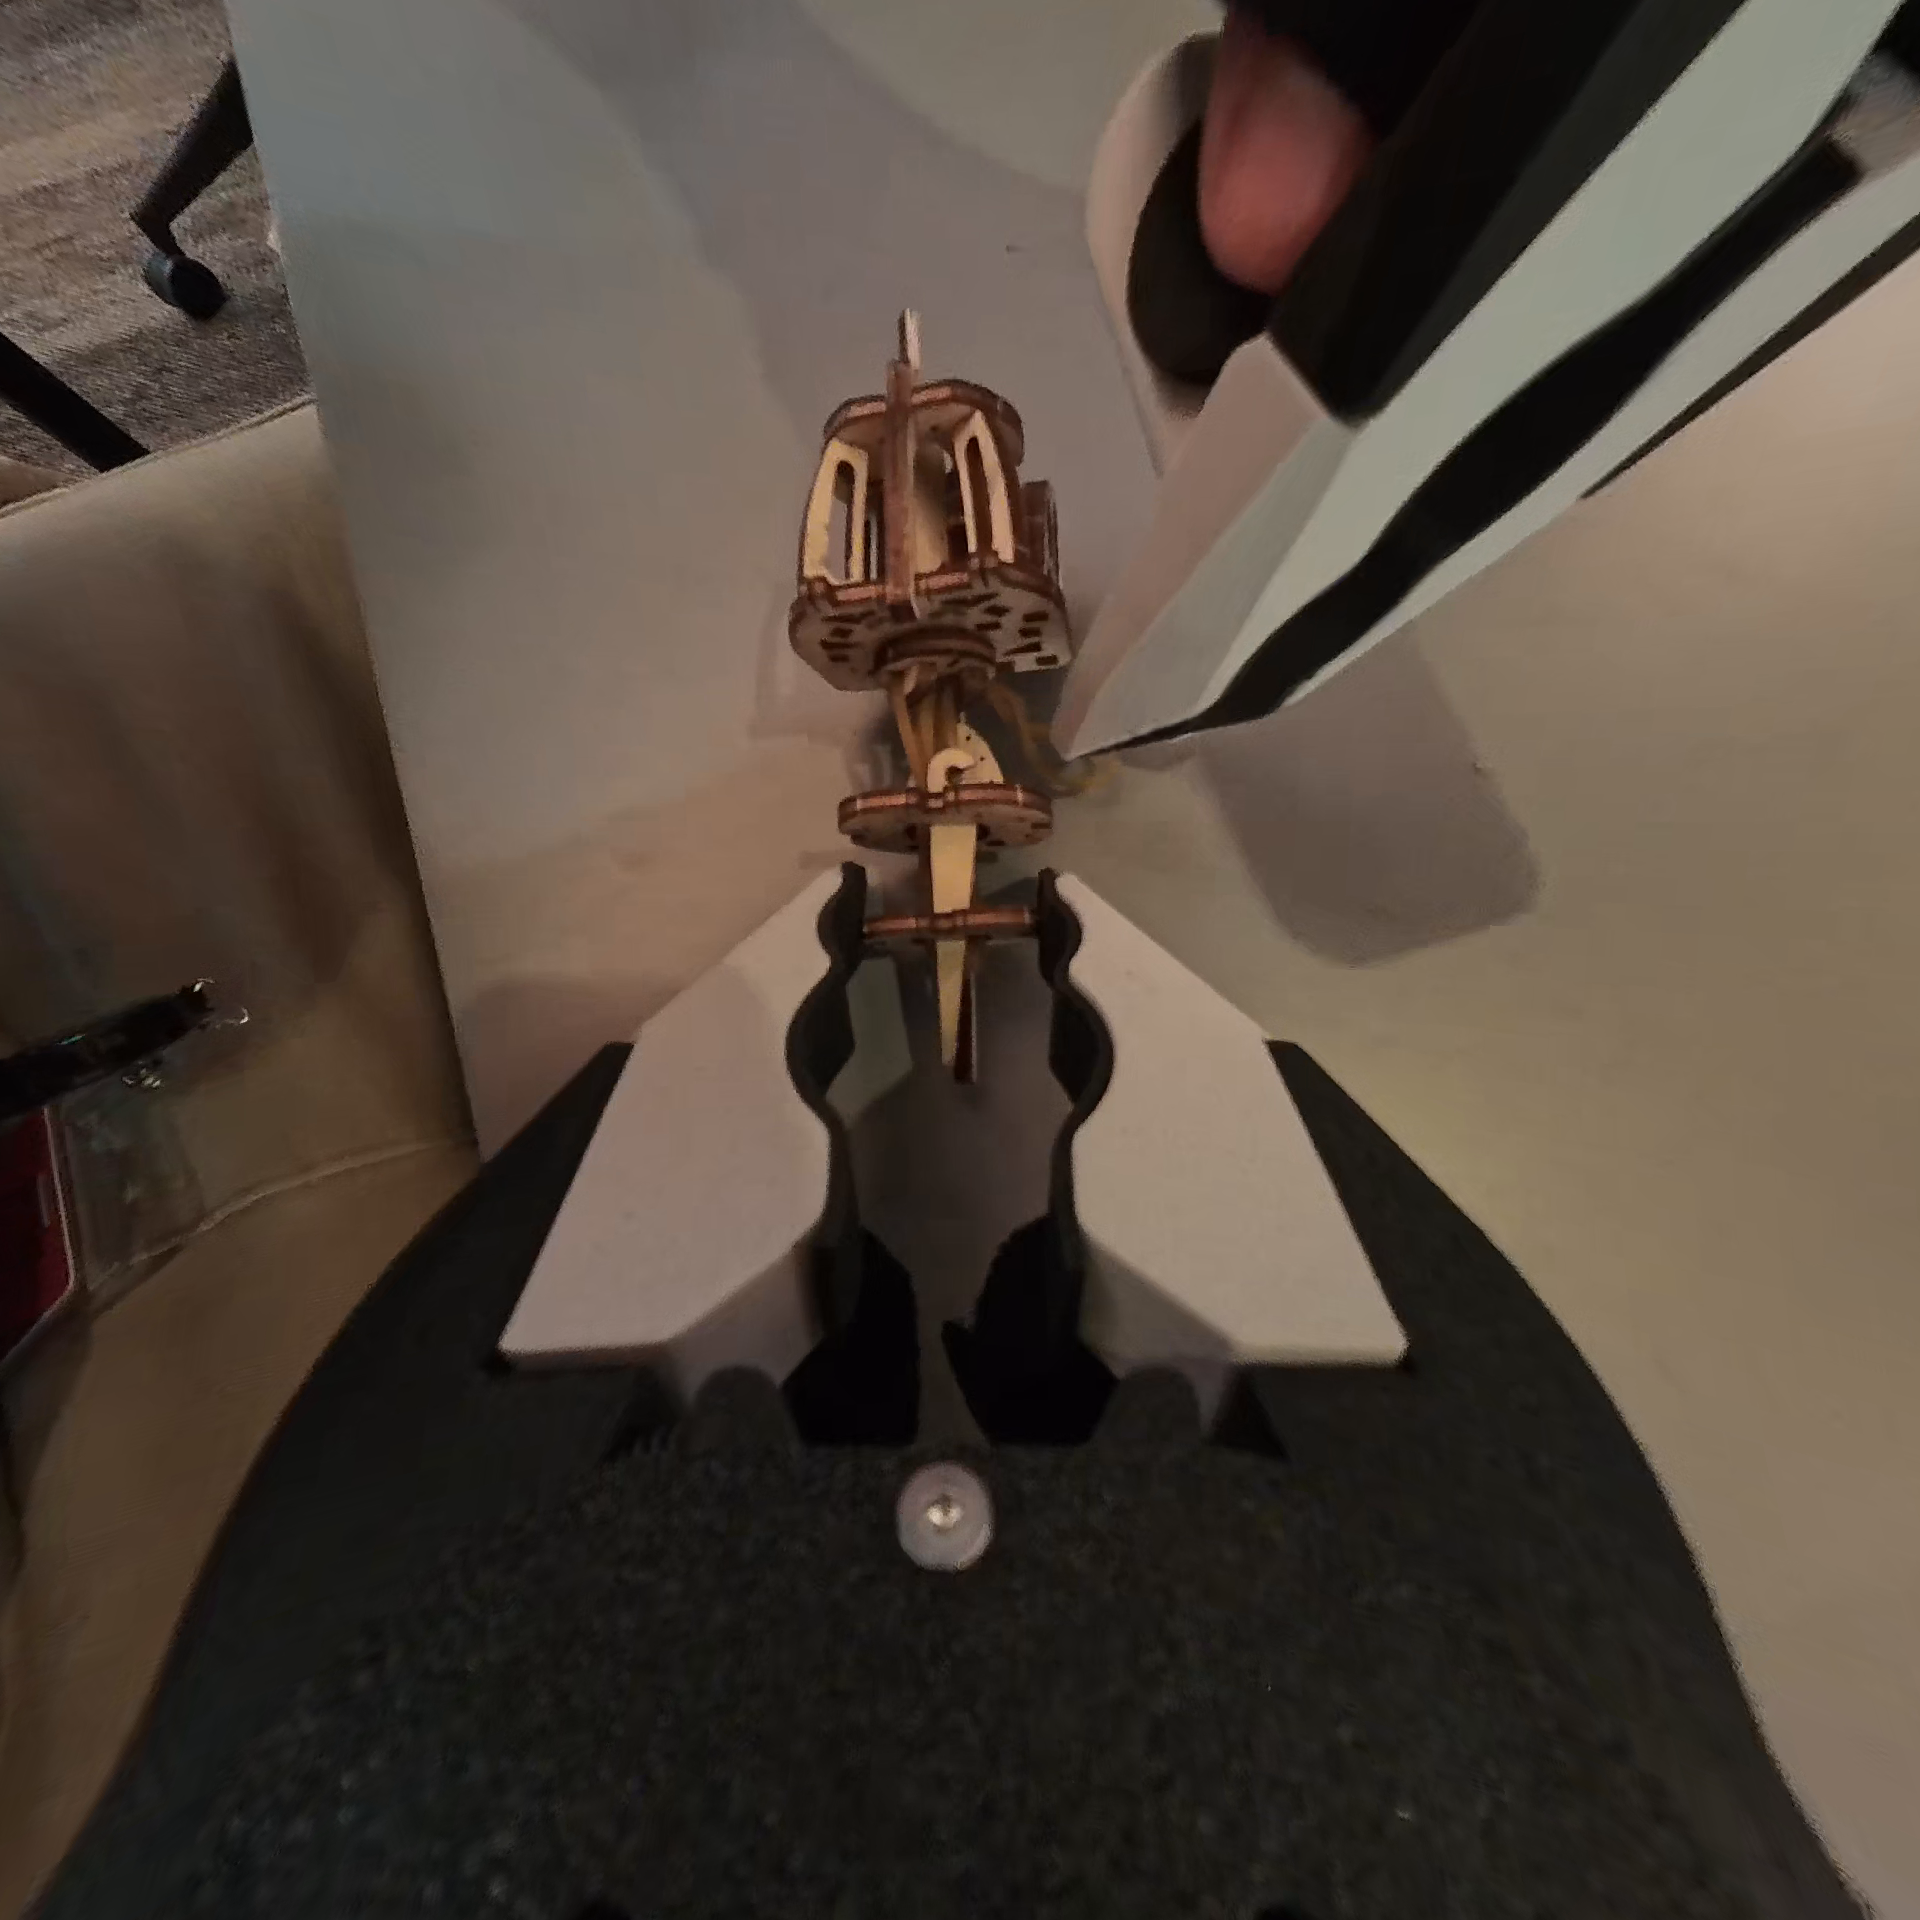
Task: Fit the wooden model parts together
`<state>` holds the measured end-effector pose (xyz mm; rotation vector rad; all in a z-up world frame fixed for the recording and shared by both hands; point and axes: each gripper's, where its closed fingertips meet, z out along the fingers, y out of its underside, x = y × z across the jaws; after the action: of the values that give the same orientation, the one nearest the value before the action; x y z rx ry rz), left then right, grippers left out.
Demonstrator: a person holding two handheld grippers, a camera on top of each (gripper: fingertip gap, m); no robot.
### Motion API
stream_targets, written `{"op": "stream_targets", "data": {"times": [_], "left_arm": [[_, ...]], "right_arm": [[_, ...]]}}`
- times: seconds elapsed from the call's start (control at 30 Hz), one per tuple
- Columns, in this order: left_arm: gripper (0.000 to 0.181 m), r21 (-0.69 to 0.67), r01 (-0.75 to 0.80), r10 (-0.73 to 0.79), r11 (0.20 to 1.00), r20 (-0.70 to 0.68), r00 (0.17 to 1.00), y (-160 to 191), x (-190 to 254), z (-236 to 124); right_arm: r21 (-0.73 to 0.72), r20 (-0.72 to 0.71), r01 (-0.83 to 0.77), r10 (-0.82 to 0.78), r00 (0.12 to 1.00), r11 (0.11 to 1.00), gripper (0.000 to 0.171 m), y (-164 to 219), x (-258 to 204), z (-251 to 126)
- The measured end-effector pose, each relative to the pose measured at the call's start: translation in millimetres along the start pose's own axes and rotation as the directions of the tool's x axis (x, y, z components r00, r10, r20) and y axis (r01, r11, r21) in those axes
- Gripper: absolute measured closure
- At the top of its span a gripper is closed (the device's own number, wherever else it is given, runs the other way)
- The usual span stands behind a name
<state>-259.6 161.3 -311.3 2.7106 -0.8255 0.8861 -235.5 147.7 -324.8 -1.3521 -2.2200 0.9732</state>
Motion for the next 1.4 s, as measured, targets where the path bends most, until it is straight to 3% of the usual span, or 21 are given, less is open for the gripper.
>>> {"op": "stream_targets", "data": {"times": [0.03,0.1,0.2,0.33,0.5,0.77,1.0,1.2,1.4], "left_arm": [[0.16,-0.016,0.003,-0.003,1.0,0.001,1.0,0.7,-1.5,2.2],[0.161,-0.039,-0.004,0.004,0.999,0.002,1.0,2.3,-3.0,7.3],[0.181,-0.054,-0.037,0.04,0.998,0.042,0.998,3.0,-8.7,12.9],[0.181,-0.019,-0.08,0.081,0.997,0.06,0.995,1.3,-11.9,11.1],[0.181,0.1,-0.175,0.178,0.979,-0.024,0.984,-5.9,0.2,5.2],[0.181,0.219,-0.244,0.274,0.945,-0.118,0.955,-4.1,9.3,7.0],[0.181,0.314,-0.294,0.351,0.903,-0.145,0.925,-6.9,18.6,0.3],[0.181,0.358,-0.301,0.366,0.884,-0.127,0.922,-7.3,18.1,-2.2],[0.181,0.42,-0.26,0.345,0.87,-0.141,0.928,-8.8,18.8,-10.3]], "right_arm": [[0.002,0.002,-0.001,0.001,1.0,1.0,0.139,0.0,0.4,0.1],[0.005,0.0,0.003,-0.003,1.0,1.0,0.139,0.0,0.9,0.1],[0.004,-0.005,0.012,-0.012,1.0,1.0,0.139,1.2,1.3,0.2],[0.009,-0.005,0.008,-0.008,1.0,1.0,0.139,2.8,2.1,-1.3],[0.021,0.026,0.002,-0.003,1.0,1.0,0.132,2.5,-1.3,-1.9],[0.175,0.137,-0.082,0.058,0.989,0.981,0.116,-14.3,-0.5,-20.6],[0.146,0.303,-0.404,0.348,0.887,0.903,0.147,-20.5,25.1,-19.3],[0.138,0.341,-0.425,0.36,0.869,0.895,0.17,-23.7,21.0,-11.6],[0.146,0.351,-0.48,0.408,0.843,0.865,0.171,-22.1,19.9,-14.8]]}}
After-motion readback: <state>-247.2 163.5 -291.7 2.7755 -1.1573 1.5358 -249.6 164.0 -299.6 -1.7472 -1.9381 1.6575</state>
